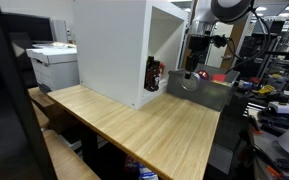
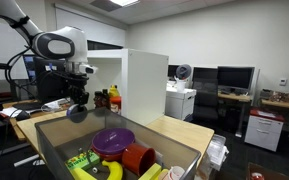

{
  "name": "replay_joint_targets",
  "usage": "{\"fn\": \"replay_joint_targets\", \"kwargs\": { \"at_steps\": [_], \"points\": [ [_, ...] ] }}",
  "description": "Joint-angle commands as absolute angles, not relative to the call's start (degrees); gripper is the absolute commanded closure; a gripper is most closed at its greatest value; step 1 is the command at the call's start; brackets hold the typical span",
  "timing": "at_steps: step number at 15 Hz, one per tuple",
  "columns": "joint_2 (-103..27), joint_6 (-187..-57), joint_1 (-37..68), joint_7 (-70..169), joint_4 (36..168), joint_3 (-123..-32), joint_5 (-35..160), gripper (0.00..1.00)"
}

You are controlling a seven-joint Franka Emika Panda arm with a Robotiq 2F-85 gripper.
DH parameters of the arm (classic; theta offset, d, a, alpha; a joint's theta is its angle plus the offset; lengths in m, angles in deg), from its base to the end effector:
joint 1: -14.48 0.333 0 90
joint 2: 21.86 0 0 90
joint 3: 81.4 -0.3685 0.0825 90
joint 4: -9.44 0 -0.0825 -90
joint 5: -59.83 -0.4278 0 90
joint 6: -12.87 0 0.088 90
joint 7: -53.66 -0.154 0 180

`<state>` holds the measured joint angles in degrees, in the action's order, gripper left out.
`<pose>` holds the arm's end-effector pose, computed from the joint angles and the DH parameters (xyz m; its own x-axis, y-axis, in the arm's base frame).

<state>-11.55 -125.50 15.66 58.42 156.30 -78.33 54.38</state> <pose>0.4622 -0.0111 0.3054 0.9992 -0.0206 0.0346 -0.0180 -0.9972 -0.0722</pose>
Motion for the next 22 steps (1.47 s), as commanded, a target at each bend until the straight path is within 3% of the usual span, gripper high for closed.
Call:
{"fn": "replay_joint_targets", "kwargs": {
  "at_steps": [1,22],
  "points": [
    [-11.7,-126.6,14.0,59.4,156.3,-78.2,56.6,0.88],
    [-12.3,-126.6,10.8,58.7,155.9,-75.6,57.6,0.88]
  ]
}}
